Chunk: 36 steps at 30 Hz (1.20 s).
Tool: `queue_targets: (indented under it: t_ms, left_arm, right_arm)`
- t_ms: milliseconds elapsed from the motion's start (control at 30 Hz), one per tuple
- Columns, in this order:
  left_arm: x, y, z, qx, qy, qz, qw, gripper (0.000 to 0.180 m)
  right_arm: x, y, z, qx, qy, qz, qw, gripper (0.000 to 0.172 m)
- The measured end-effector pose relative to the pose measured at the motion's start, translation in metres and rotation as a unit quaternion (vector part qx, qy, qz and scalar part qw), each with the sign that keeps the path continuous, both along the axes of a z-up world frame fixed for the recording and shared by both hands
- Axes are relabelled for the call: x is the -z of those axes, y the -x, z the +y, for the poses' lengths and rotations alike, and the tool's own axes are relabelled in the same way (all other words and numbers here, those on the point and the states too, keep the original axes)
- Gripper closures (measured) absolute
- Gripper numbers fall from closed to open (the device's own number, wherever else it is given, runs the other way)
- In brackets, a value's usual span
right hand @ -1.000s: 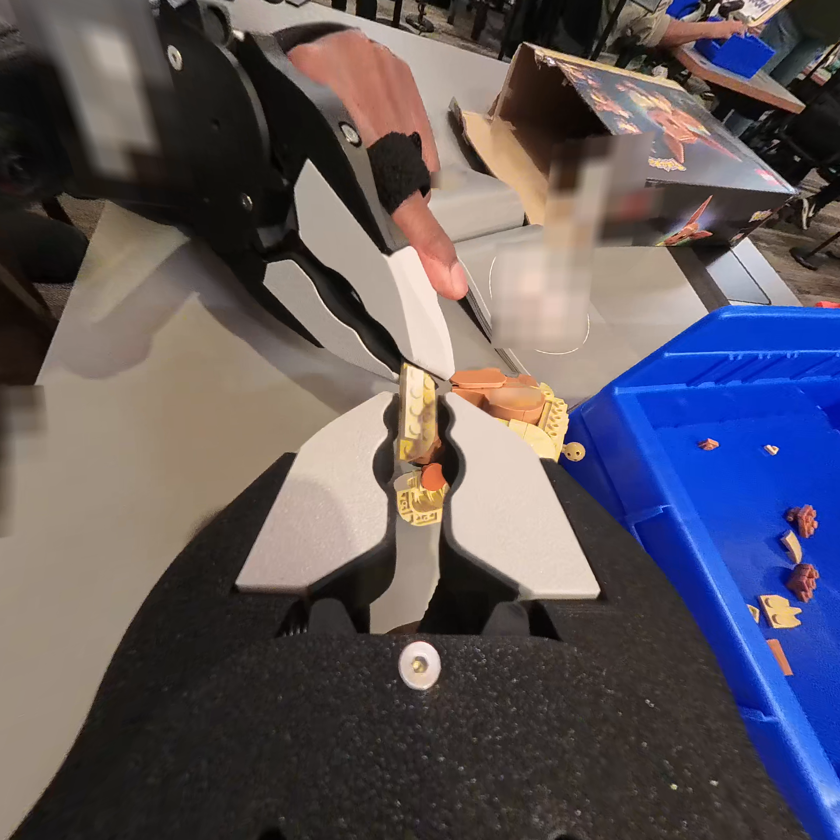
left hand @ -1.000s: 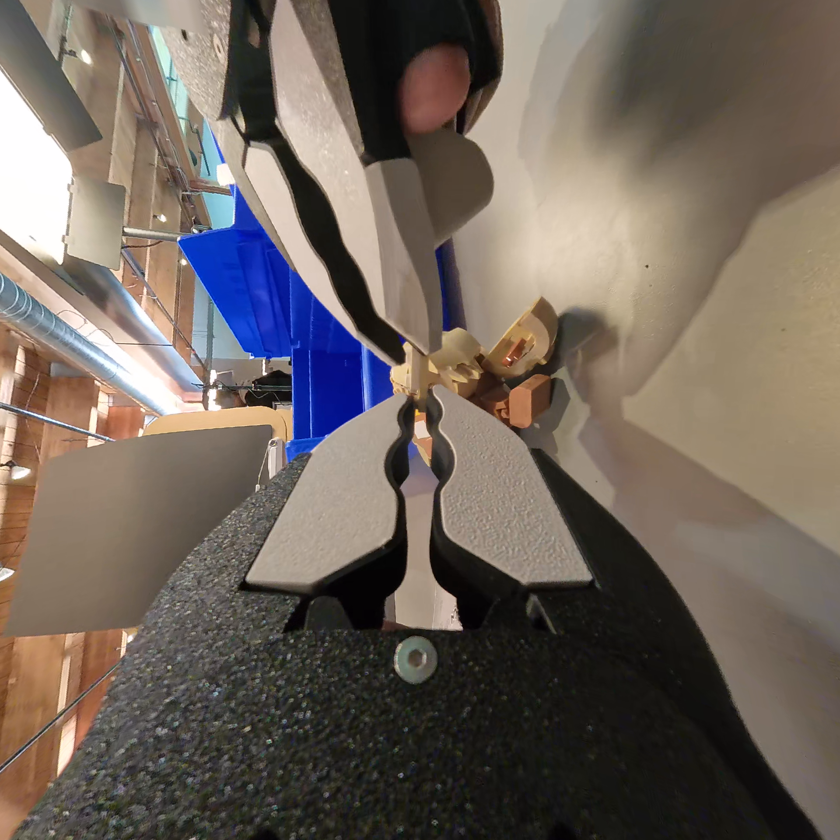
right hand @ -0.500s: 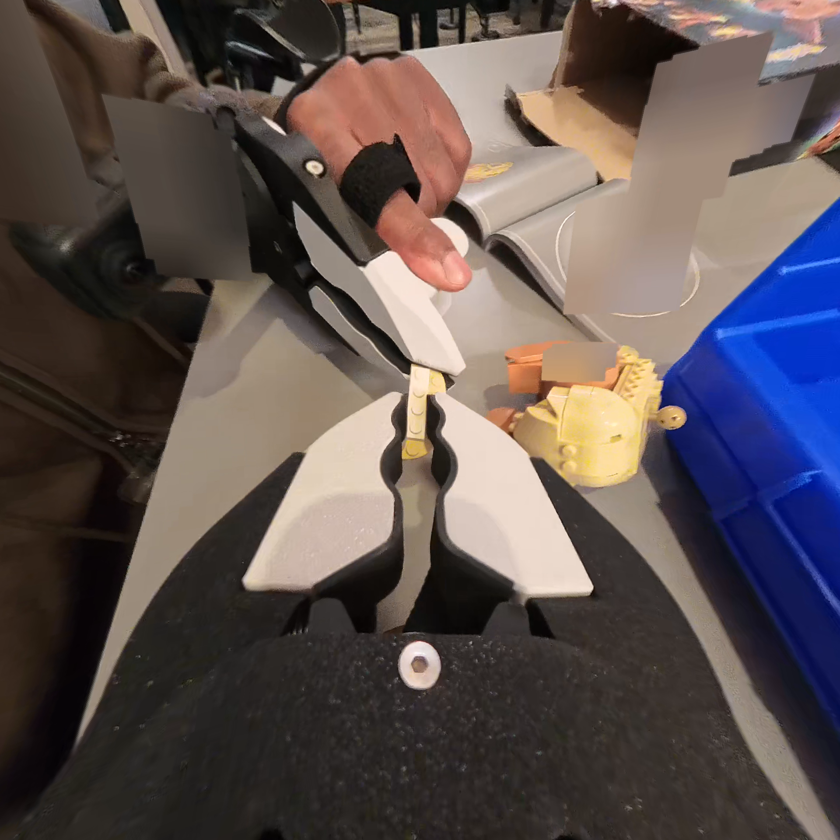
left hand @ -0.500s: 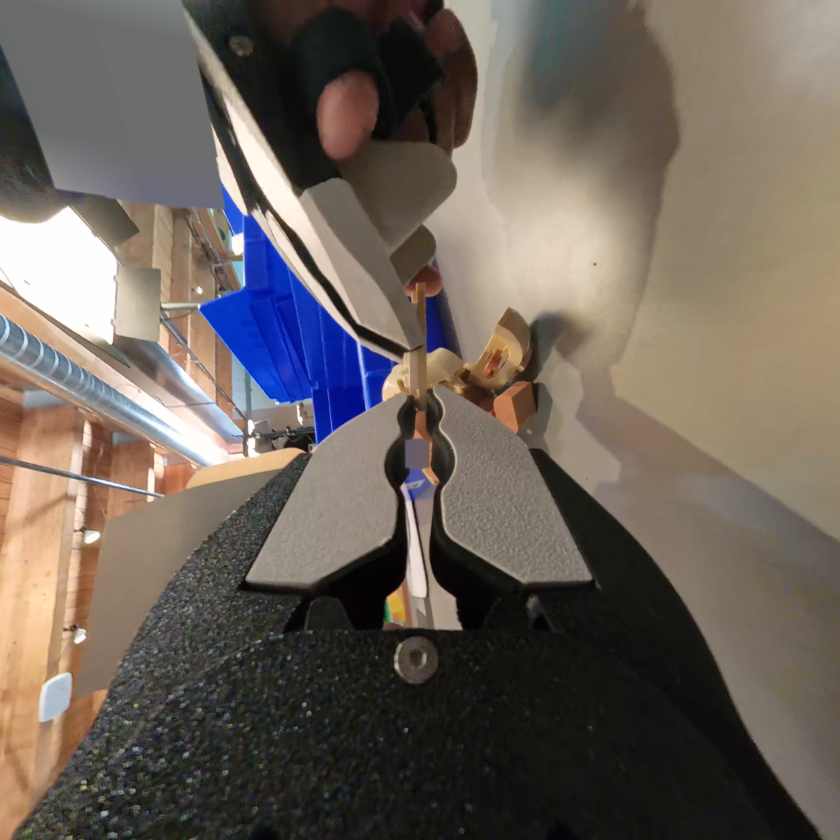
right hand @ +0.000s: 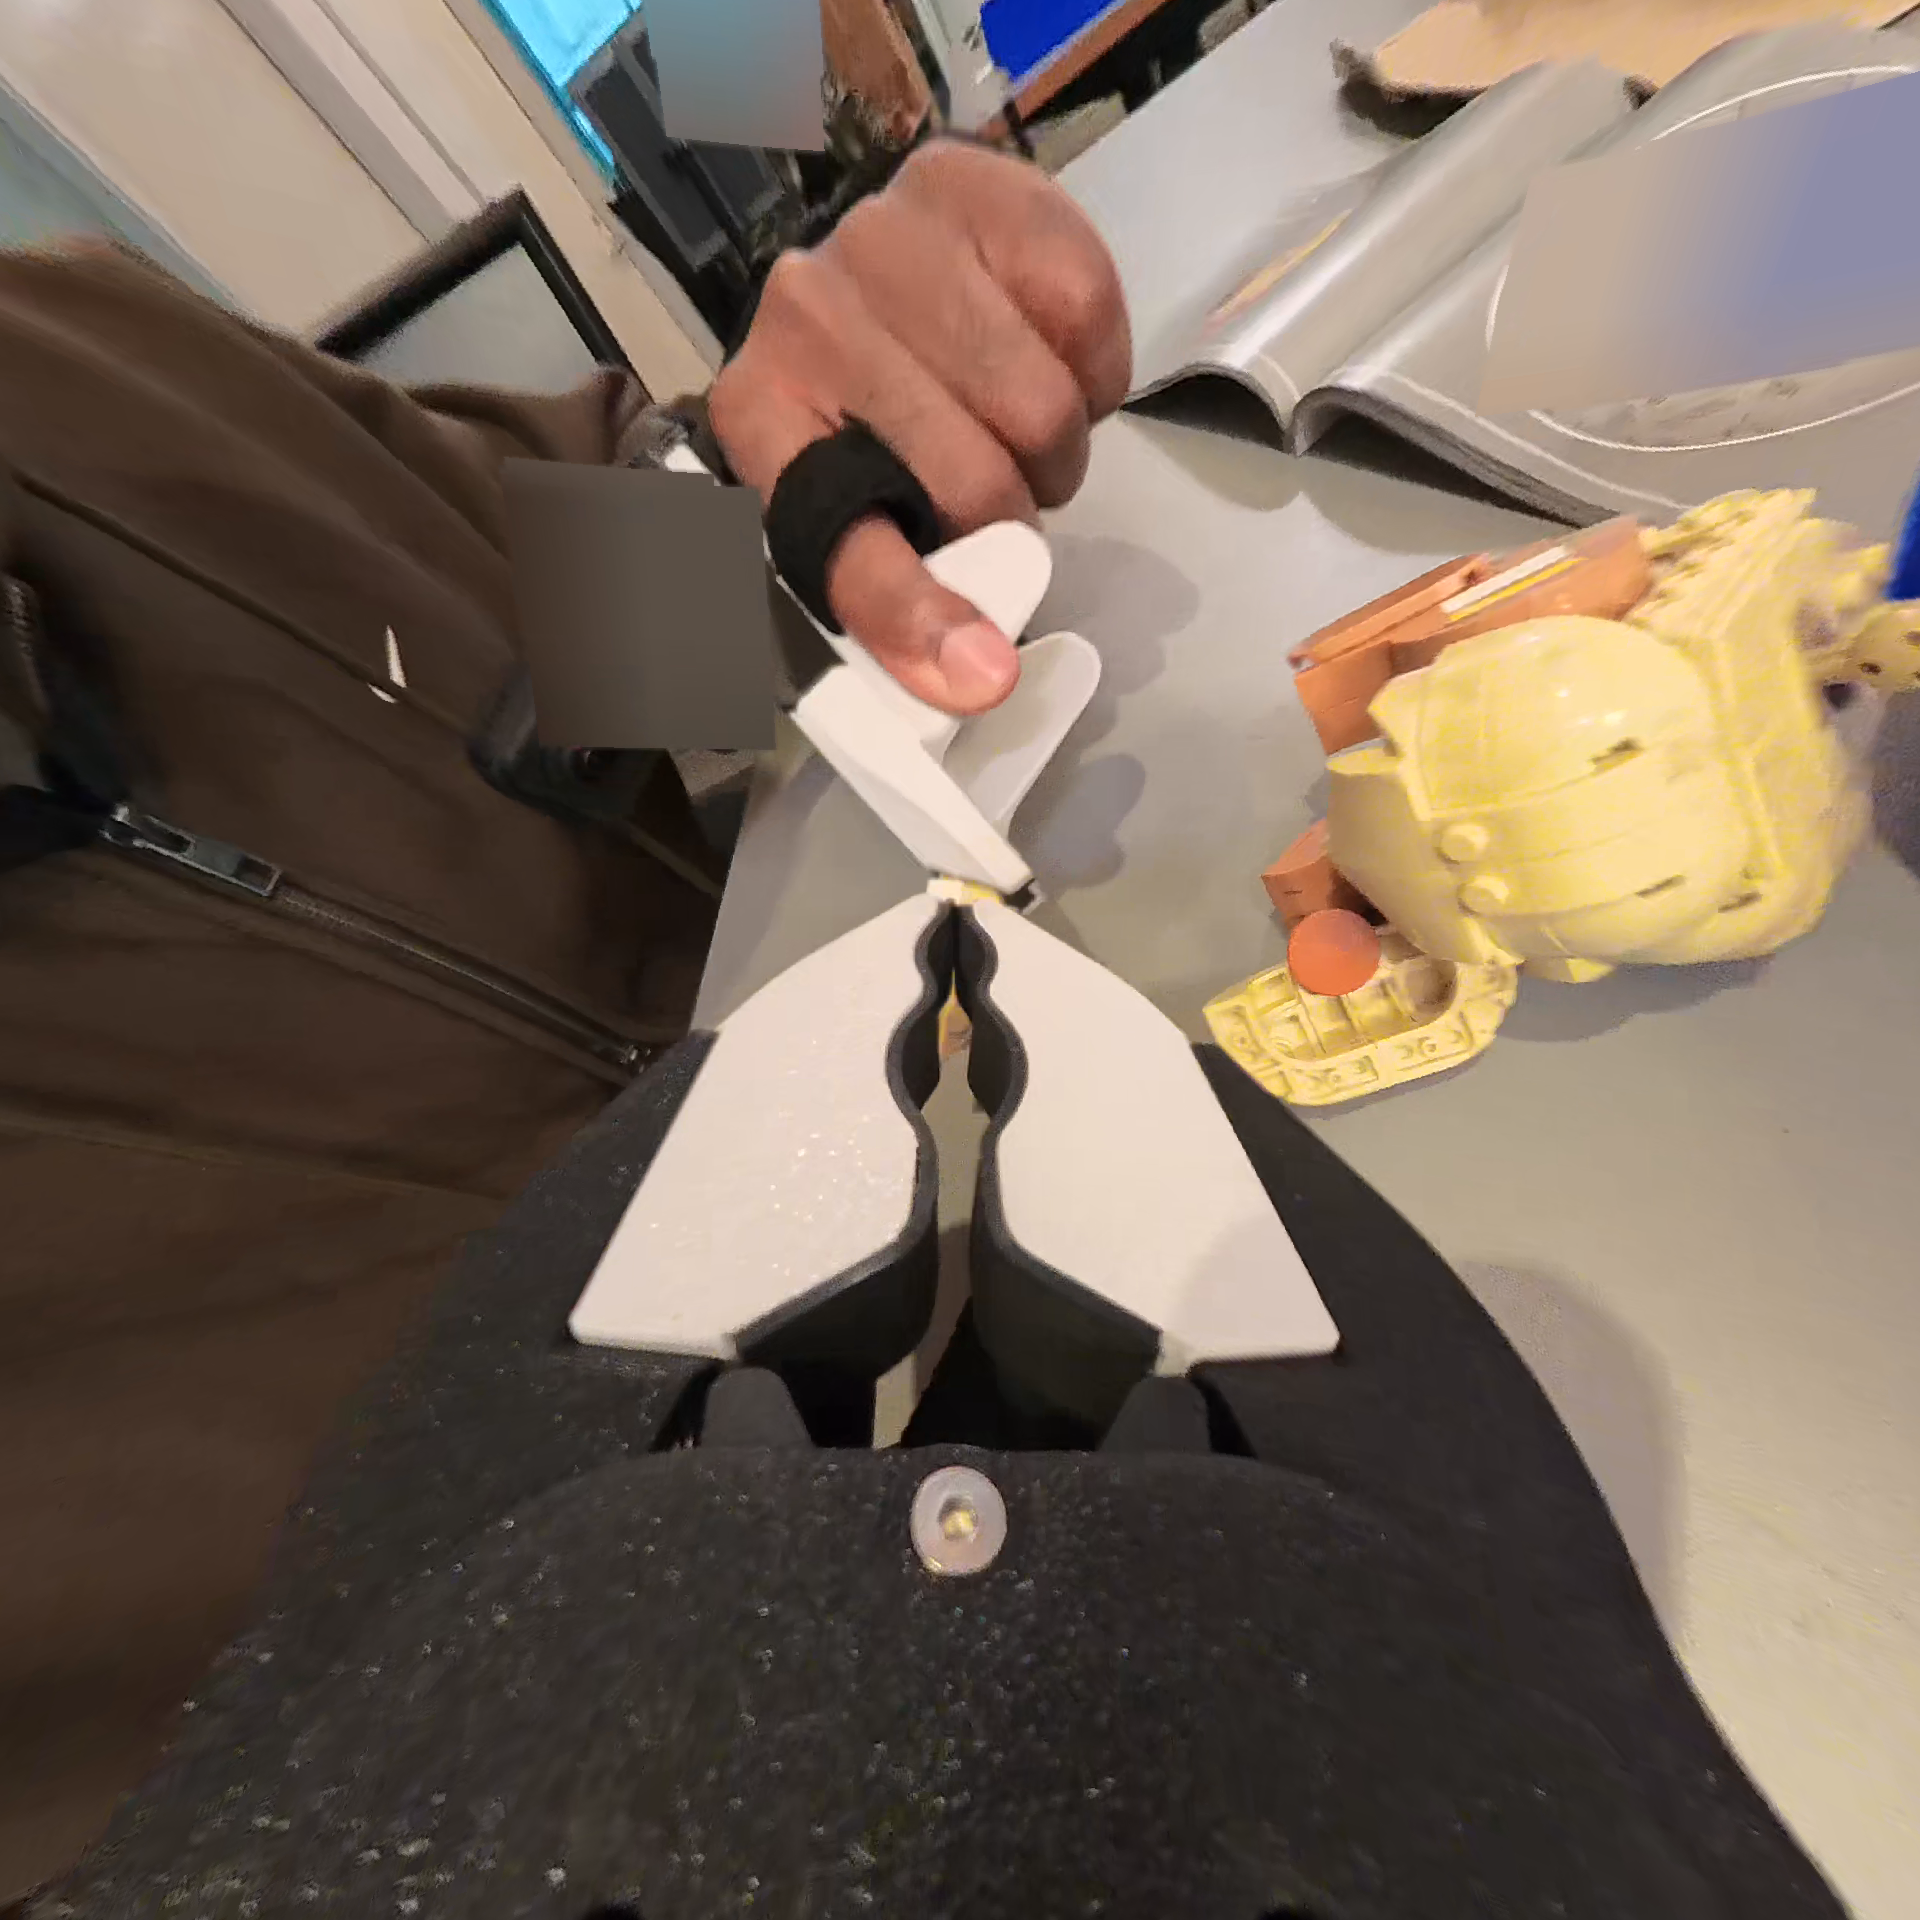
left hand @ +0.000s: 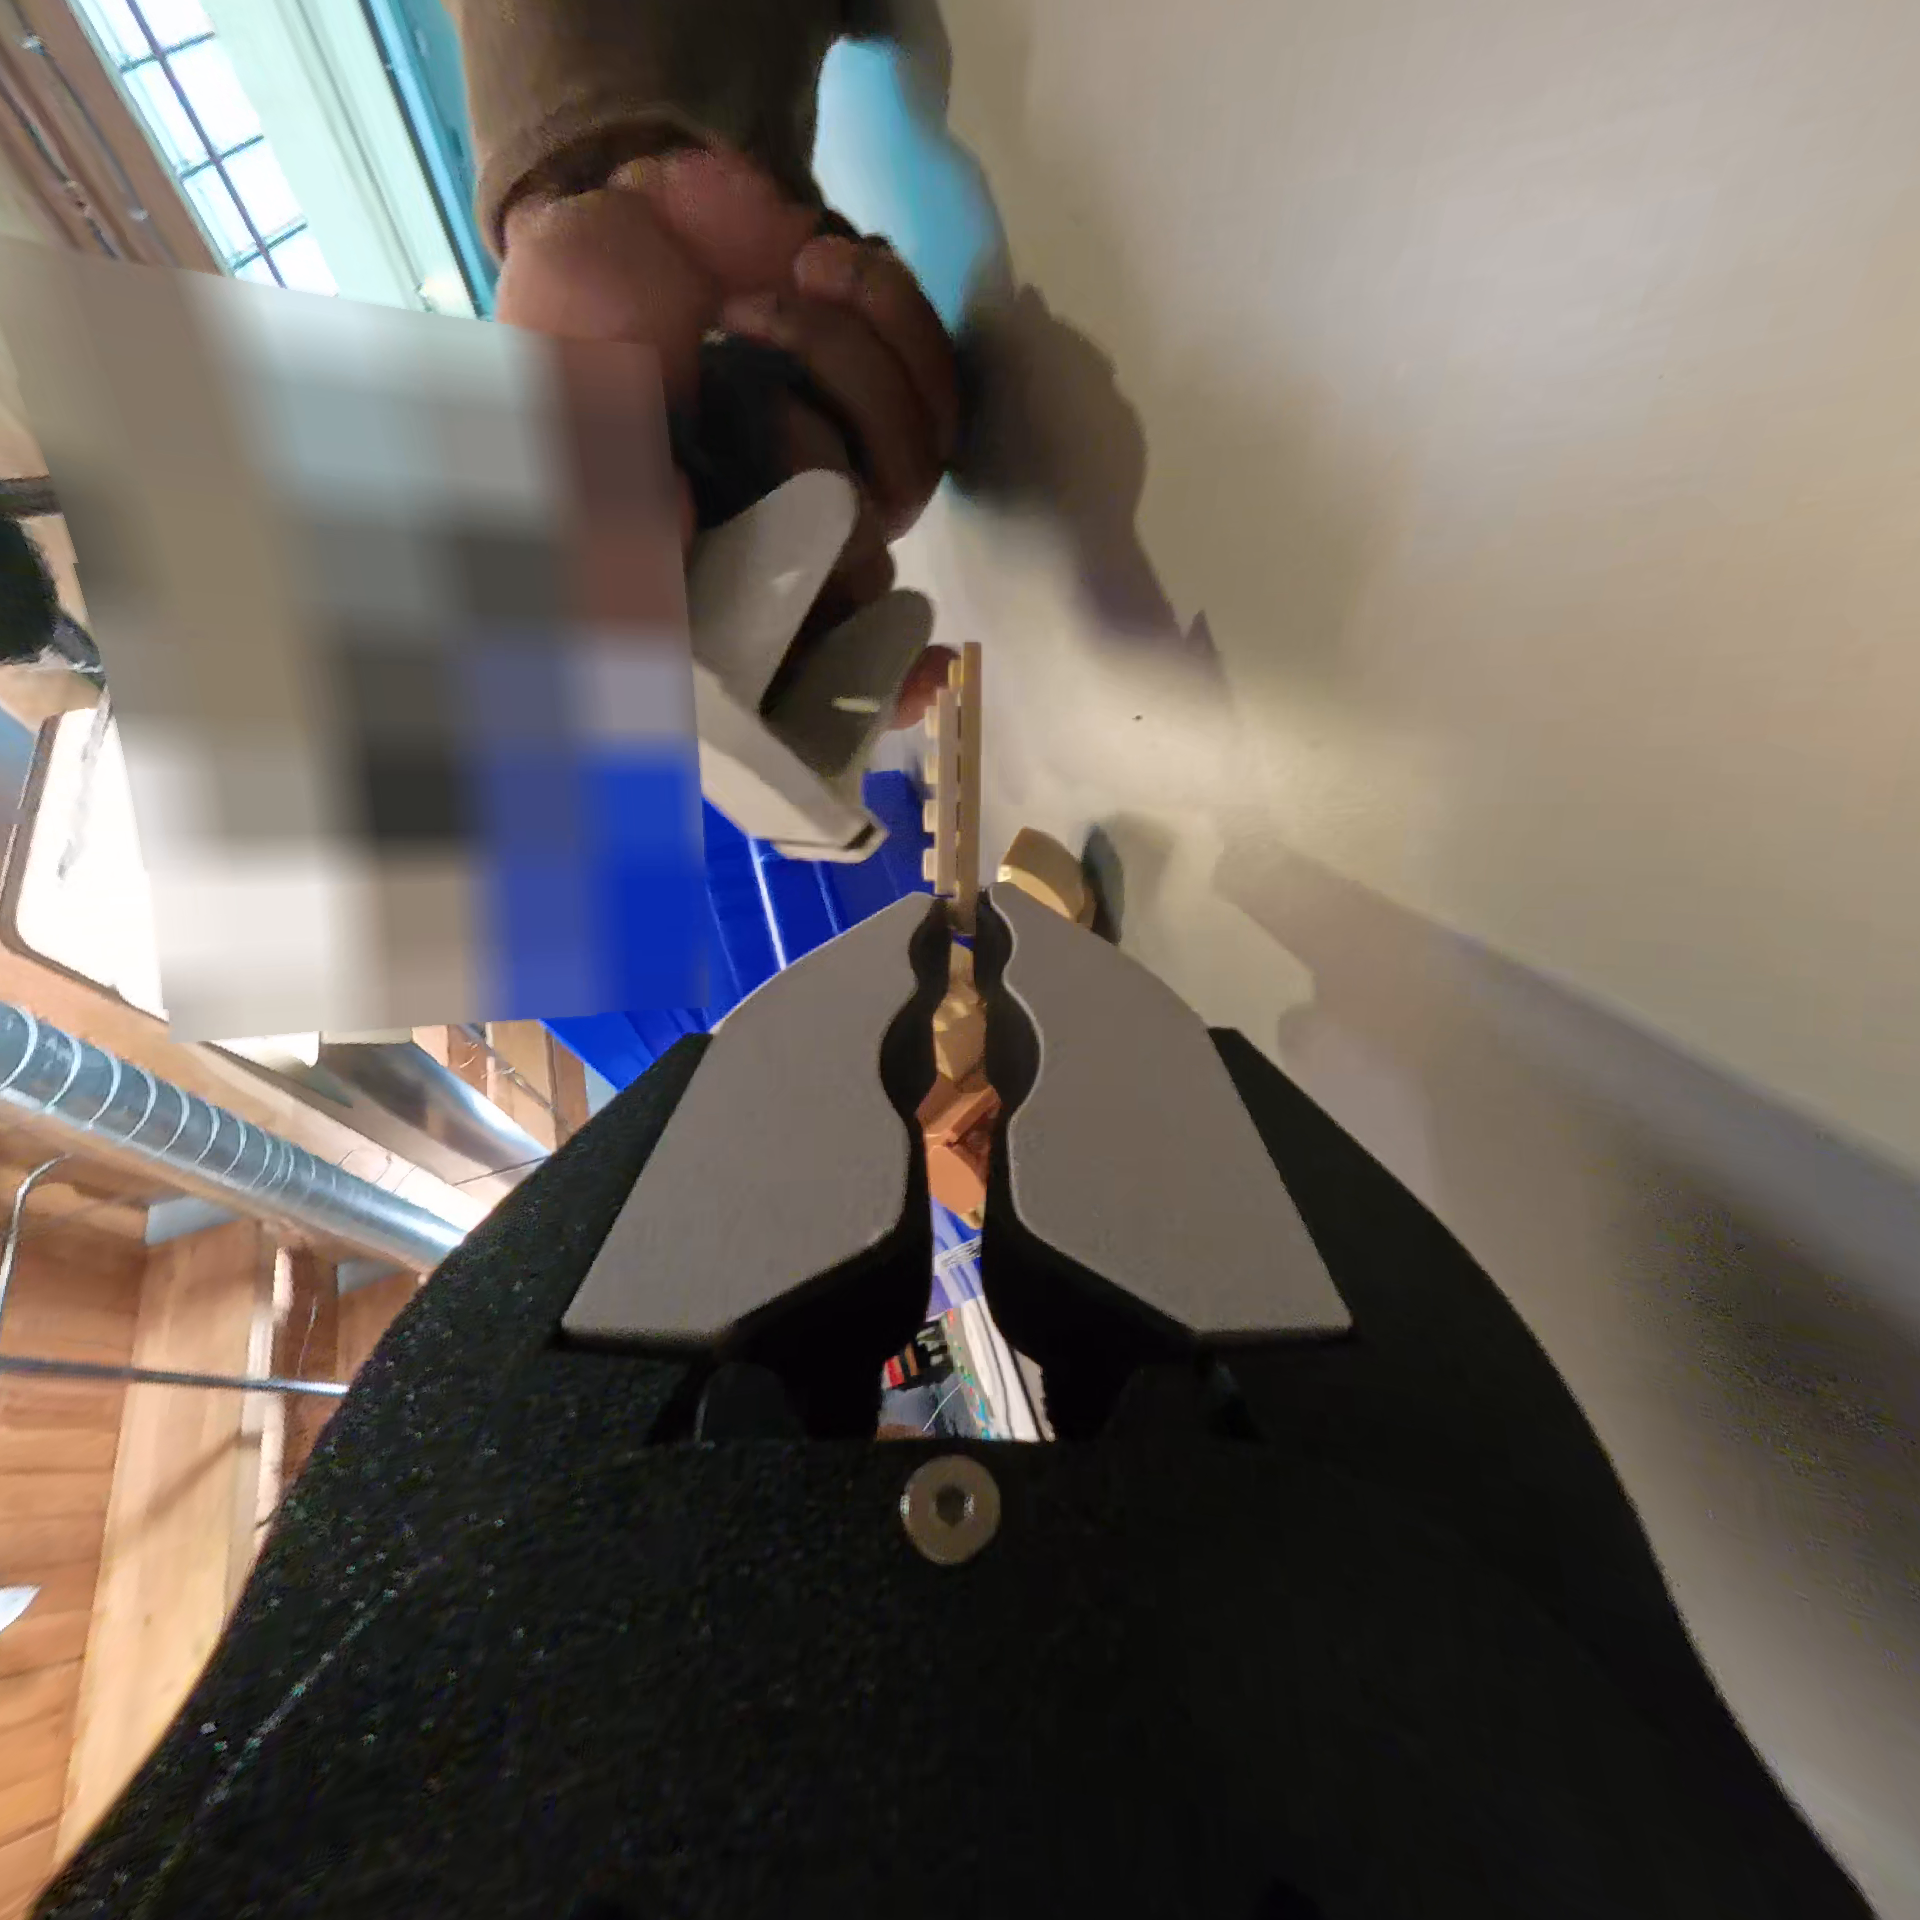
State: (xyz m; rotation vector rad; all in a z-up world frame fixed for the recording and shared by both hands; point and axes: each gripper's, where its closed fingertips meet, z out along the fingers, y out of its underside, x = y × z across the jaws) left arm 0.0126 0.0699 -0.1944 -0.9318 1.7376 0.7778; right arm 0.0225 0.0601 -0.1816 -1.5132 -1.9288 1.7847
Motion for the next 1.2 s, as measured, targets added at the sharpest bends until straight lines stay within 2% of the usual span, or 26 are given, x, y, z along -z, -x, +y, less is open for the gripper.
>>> queue_targets:
  t_ms: [133,267,433,533,733,967,1200]
  left_arm:
    - [0.001,0.003,0.004,-0.019,0.019,-0.020,0.999,0.176]
    - [0.004,0.011,0.009,-0.054,0.052,-0.044,0.996,0.176]
    - [0.008,0.017,0.014,-0.087,0.088,-0.074,0.990,0.176]
    - [0.010,0.018,0.016,-0.110,0.135,-0.122,0.977,0.176]
    - [0.009,0.019,0.019,-0.158,0.229,-0.234,0.932,0.176]
    - [0.020,0.025,0.021,-0.216,0.317,-0.295,0.875,0.176]
    - [0.019,0.025,0.023,-0.252,0.367,-0.368,0.816,0.176]
  right_arm:
    - [0.003,0.002,0.010,0.026,-0.040,0.018,0.999,0.172]
    - [0.006,0.002,0.007,0.022,-0.117,0.045,0.992,0.170]
    - [0.013,0.002,0.001,0.011,-0.209,0.067,0.975,0.144]
    - [0.020,0.004,0.003,0.011,-0.282,0.085,0.956,0.142]
    - [0.025,0.012,0.022,0.051,-0.399,0.110,0.909,0.159]
    - [0.025,0.017,0.038,0.081,-0.476,0.119,0.868,0.166]
    - [0.023,0.020,0.047,0.125,-0.496,0.102,0.853,0.164]
